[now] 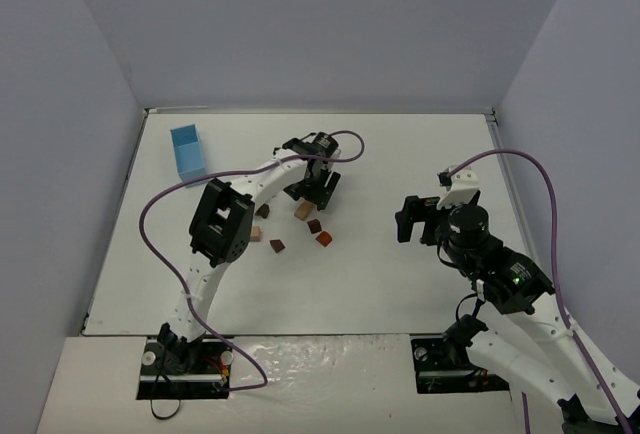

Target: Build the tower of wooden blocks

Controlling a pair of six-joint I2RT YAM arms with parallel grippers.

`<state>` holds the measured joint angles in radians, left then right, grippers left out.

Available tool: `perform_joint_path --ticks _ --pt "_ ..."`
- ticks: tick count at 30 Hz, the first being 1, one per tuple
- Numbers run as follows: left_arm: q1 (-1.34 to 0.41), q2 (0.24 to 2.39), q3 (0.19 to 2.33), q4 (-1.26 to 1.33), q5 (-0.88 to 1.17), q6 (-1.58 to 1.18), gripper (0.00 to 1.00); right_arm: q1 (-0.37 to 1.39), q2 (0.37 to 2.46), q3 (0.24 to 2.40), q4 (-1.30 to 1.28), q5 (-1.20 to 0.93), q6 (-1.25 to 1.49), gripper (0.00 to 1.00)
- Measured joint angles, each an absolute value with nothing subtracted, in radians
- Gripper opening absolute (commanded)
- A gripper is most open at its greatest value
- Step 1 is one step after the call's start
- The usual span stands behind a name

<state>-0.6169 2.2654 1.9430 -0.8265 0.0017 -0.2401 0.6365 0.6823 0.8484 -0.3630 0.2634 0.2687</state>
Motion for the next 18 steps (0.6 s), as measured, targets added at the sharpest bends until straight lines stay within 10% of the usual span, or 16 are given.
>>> perform_joint_path --ticks 18 --pt "-0.606 2.28 1.943 -0.826 0.003 -0.244 0.5 0.636 0.685 0.844 -0.363 0.264 0.268 1.0"
